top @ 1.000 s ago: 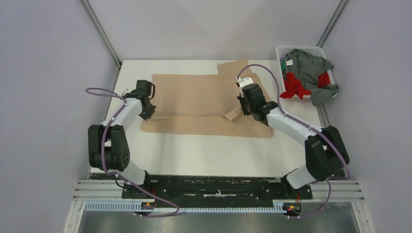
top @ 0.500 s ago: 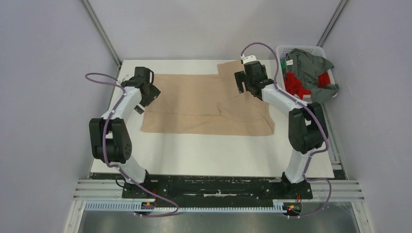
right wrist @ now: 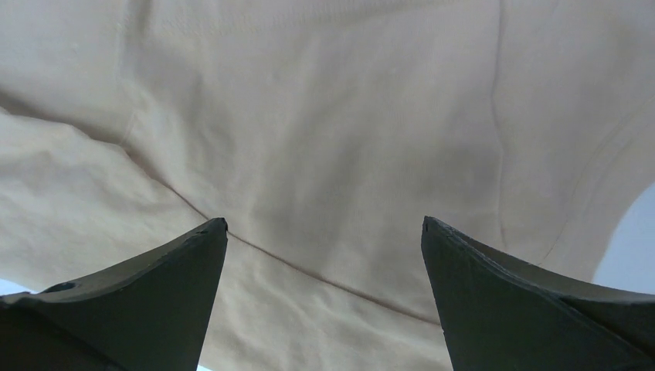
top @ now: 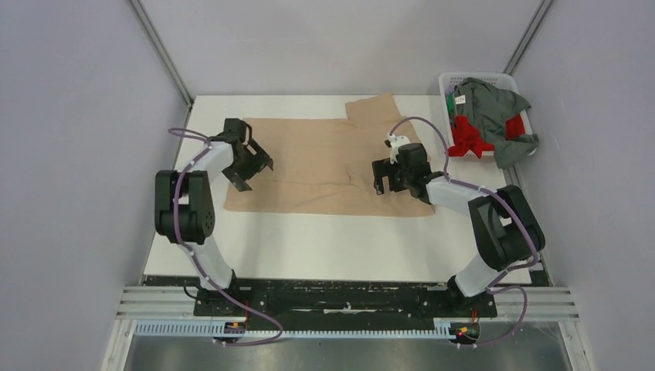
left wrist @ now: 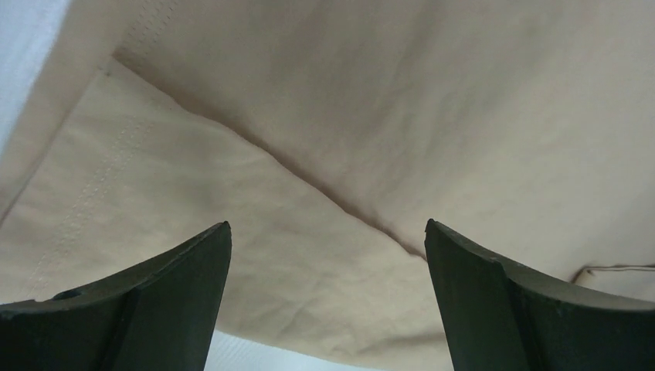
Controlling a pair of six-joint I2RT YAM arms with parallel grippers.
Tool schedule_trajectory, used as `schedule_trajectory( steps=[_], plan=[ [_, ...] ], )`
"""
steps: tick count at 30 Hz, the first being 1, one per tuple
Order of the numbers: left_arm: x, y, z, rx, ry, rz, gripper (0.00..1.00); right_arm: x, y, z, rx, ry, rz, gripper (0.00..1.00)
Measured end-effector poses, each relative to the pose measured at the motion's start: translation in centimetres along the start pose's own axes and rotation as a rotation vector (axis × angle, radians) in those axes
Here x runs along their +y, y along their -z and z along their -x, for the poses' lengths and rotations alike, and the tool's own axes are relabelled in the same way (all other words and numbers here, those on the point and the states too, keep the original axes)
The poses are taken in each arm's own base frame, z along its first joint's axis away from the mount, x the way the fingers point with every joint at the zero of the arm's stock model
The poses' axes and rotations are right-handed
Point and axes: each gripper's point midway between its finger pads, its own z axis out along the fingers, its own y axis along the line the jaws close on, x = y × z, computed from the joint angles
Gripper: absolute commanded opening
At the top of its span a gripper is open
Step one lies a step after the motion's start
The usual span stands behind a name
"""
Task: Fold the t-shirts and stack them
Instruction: Fold the flattened tshirt in 1/3 of the way
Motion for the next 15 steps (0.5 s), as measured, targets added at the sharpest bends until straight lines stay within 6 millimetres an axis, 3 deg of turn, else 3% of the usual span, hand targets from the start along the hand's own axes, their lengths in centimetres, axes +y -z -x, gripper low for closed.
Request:
schedule_trajectory(
  steps=[4, 9, 15],
  plan=[
    [0.9, -2.4, -1.9, 0.080, -0.010, 0.017, 1.00, 0.0, -0.5, -2.7, 0.043, -0.042, -0.003, 0.98],
    [0.8, -2.0, -2.2, 0.026, -0.021, -0.066, 1.00, 0.0, 0.4, -4.0, 0.003, -0.066, -0.004, 0.98],
    [2.7, -0.4, -5.0, -0.012, -0.027, -0.140, 1.00, -0.3, 3.3, -6.8, 0.000, -0.114, -0.030, 0.98]
  ],
)
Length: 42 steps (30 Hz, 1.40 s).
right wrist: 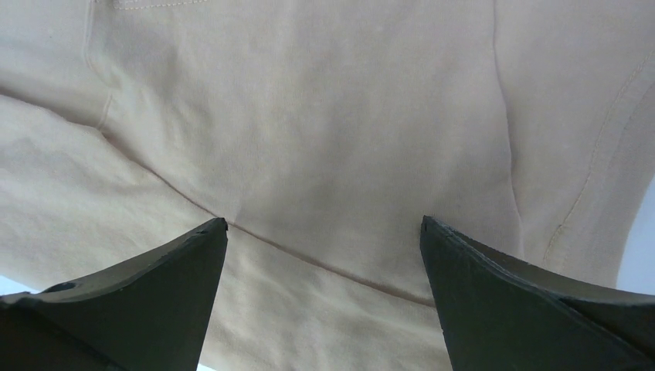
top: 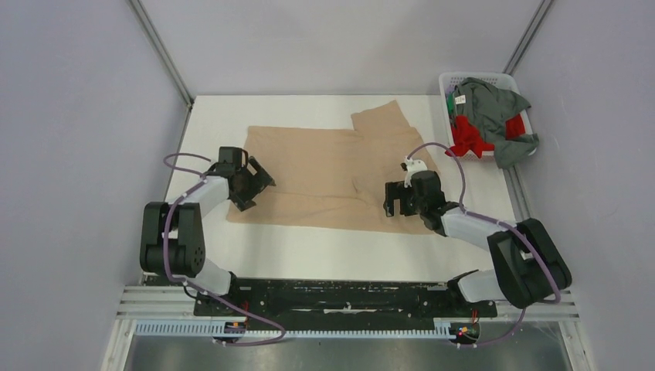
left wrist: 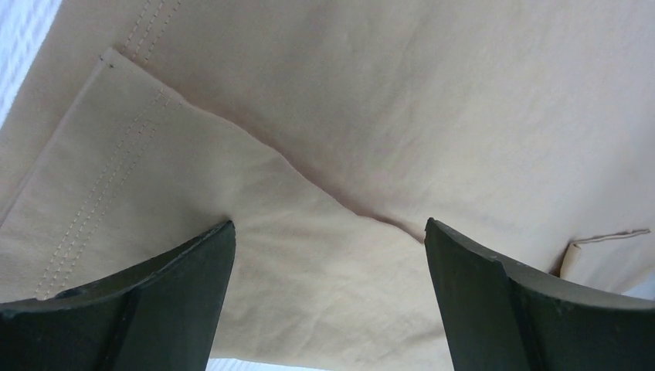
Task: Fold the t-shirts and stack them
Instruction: Fold the flattened tshirt in 1/3 of the way
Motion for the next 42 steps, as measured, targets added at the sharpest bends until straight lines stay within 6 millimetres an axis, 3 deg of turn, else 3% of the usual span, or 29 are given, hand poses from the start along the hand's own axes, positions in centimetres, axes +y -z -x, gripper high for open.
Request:
schedule_trajectory(
  steps=[11, 19, 37, 42],
  plan=[
    [2.2, 3.4, -6.3, -0.015, 0.004, -0.096, 1.00, -1.2, 5.2, -4.9, 0.046, -0.073, -0.049, 0.98],
    [5.2, 6.0, -10.3, 0.054, 0.041, -0.024, 1.00, -2.4, 6.6, -6.3, 0.092, -0.110, -0.125, 0.98],
    [8.1, 8.0, -12.4, 0.095, 0.058, 0.065, 1.00, -2.1, 8.9, -8.1, 0.169, -0.161, -0.124, 0.98],
    [7.5, 9.0, -11.0, 0.054, 0.054, 0.083, 1.00, -2.1, 9.3, -6.9, 0.159, -0.132, -0.125, 0.98]
  ],
)
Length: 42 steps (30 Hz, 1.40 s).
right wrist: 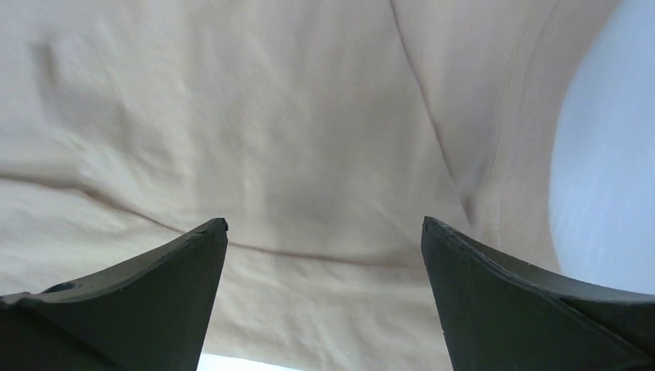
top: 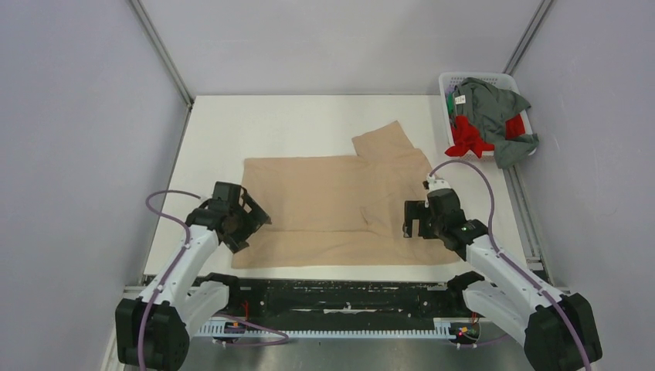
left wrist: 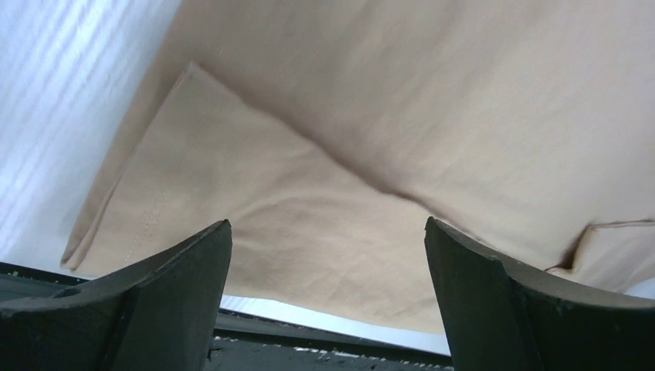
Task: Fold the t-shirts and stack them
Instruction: Fold the flattened tshirt in 1/3 of the way, then grab the side of the flattened tshirt furthest away from the robot with both arms
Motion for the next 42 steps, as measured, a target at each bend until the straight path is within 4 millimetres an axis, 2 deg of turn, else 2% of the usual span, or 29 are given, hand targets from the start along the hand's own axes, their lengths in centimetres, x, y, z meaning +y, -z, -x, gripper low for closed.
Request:
schedule_trajectory(
  steps=[2, 5, 10, 13, 16, 23, 27, 29, 32, 38, 42],
  plan=[
    [-1.4, 0.9, 1.8, -0.039, -0.003, 0.004, 1.00, 0.4, 0.2, 1.9, -0.046, 0.005, 0.008, 0.98],
    [-4.3, 1.8, 5.3, -0.102, -0.011, 0.007, 1.00, 1.6, 0.2, 6.5, -0.165, -0.002, 0.028, 0.98],
    [-8.1, 1.2, 10.8, -0.168, -0.010, 0.036, 1.00, 4.3, -0.8, 13.7, -0.270, 0.002, 0.076, 0.98],
    [-9.5, -0.8, 13.7, -0.179, 0.001, 0.076, 1.00, 6.2, -2.8, 19.0, -0.305, 0.032, 0.093, 0.98],
    [-10.2, -3.1, 16.1, -0.172, 0.015, 0.122, 0.97, 7.4, -5.2, 23.1, -0.330, 0.059, 0.097, 0.98],
    [-12.4, -8.2, 22.2, -0.185, 0.034, 0.171, 0.86, 8.1, -12.4, 29.5, -0.331, 0.122, 0.064, 0.98],
    [-12.3, -11.2, 23.1, -0.157, 0.039, 0.206, 0.80, 7.8, -16.1, 33.5, -0.366, 0.136, 0.048, 0.98],
    [-11.7, -12.4, 22.7, -0.138, 0.037, 0.231, 0.77, 7.5, -17.6, 34.6, -0.379, 0.138, 0.043, 0.98],
    [-11.7, -12.5, 23.1, -0.145, 0.034, 0.244, 0.68, 7.0, -19.6, 35.4, -0.400, 0.150, 0.035, 0.98],
    [-11.5, -12.9, 23.1, -0.130, 0.031, 0.267, 0.48, 6.3, -23.4, 35.4, -0.431, 0.180, 0.014, 0.98],
    [-11.2, -12.9, 23.0, -0.121, 0.035, 0.274, 0.41, 5.9, -25.3, 35.1, -0.433, 0.184, -0.006, 0.98]
  ],
)
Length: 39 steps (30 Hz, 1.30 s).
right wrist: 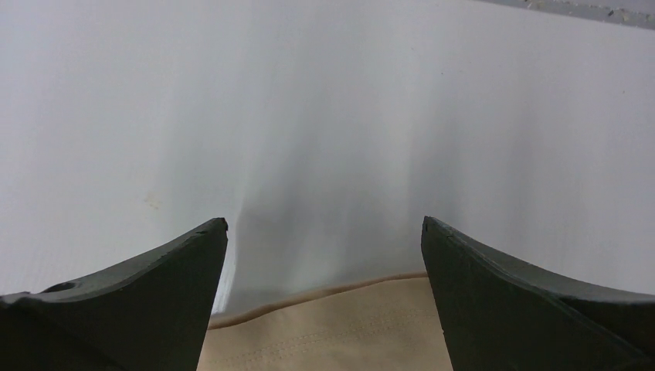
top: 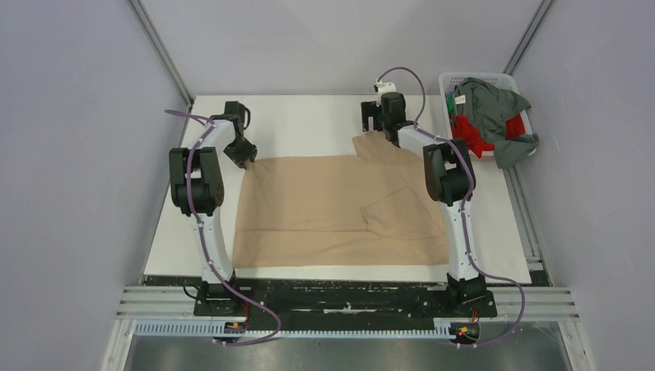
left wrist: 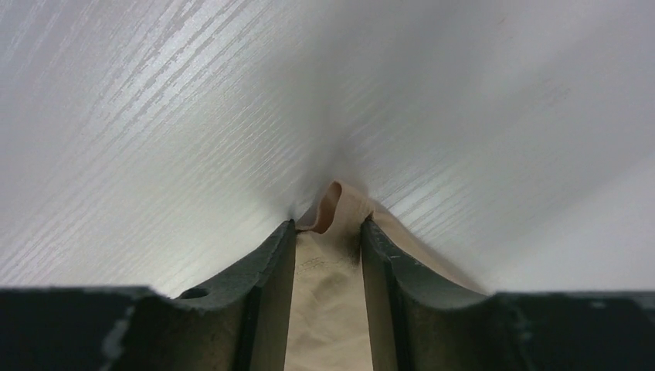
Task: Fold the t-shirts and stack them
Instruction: Grab the side of the flattened tshirt furthest away from the robot with both arms
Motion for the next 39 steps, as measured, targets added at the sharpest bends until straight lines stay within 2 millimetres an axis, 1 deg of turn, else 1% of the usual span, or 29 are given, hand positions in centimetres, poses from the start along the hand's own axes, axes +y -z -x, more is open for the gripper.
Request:
schedule_trajectory(
  steps=[4, 6, 8, 10, 12, 16, 18, 19, 21, 22, 23, 25, 26, 28, 31, 36, 37, 39],
  plan=[
    [0.2, 0.0, -0.1, 0.006, 0.000, 0.008, 0.28, -0.4, -0.7, -1.4, 0.021, 0.001, -0.022, 0.98],
    [0.3, 0.0, -0.2, 0.011, -0.002, 0.010, 0.22, -0.5, -1.0, -1.3, 0.021, -0.002, -0.030, 0.98],
    [0.3, 0.1, -0.3, 0.015, -0.002, 0.011, 0.14, -0.6, -1.0, -1.2, 0.031, -0.002, -0.038, 0.98],
    [0.4, 0.1, -0.4, 0.020, -0.003, 0.011, 0.06, -0.7, -0.8, -1.6, 0.049, -0.007, -0.042, 0.95],
    [0.3, 0.1, -0.5, 0.026, -0.008, 0.007, 0.02, -0.8, -0.4, -1.9, 0.057, -0.012, -0.044, 0.93],
    [0.2, 0.2, -0.6, 0.033, -0.014, -0.001, 0.02, -1.0, 1.2, -2.9, 0.093, -0.018, -0.046, 0.87],
    [0.1, 0.2, -0.7, 0.038, -0.016, -0.006, 0.02, -1.1, 1.8, -3.3, 0.111, -0.021, -0.051, 0.79],
    [0.1, 0.2, -0.8, 0.040, -0.018, -0.008, 0.02, -1.1, 1.9, -3.4, 0.116, -0.023, -0.054, 0.74],
    [0.0, 0.2, -0.9, 0.047, -0.022, -0.014, 0.02, -1.2, 2.3, -3.6, 0.122, -0.029, -0.061, 0.55],
    [-0.1, 0.3, -1.0, 0.054, -0.024, -0.021, 0.02, -1.3, 2.4, -3.7, 0.126, -0.036, -0.065, 0.42],
    [-0.1, 0.3, -1.1, 0.058, -0.026, -0.025, 0.02, -1.3, 2.6, -3.8, 0.128, -0.037, -0.068, 0.33],
    [-0.2, 0.3, -1.2, 0.064, -0.030, -0.031, 0.02, -1.4, 2.8, -3.9, 0.132, -0.050, -0.076, 0.19],
    [-0.2, 0.3, -1.2, 0.065, -0.032, -0.032, 0.02, -1.5, 2.8, -3.9, 0.133, -0.053, -0.078, 0.14],
    [-0.3, 0.4, -1.3, 0.070, -0.038, -0.038, 0.02, -1.4, 2.9, -3.9, 0.131, -0.070, -0.081, 0.01],
    [-0.5, 0.4, -1.5, 0.081, -0.047, -0.049, 0.02, -1.5, 3.1, -3.9, 0.131, -0.088, -0.090, 0.00],
    [-0.6, 0.6, -1.7, 0.093, -0.056, -0.062, 0.02, -1.7, 4.6, -4.5, 0.139, -0.091, -0.098, 0.00],
    [-0.6, 0.6, -1.7, 0.095, -0.059, -0.064, 0.02, -1.7, 5.2, -4.6, 0.139, -0.091, -0.094, 0.00],
    [-0.7, 0.8, -1.8, 0.096, -0.064, -0.068, 0.02, -1.8, 7.1, -5.0, 0.142, -0.084, -0.083, 0.00]
  ],
)
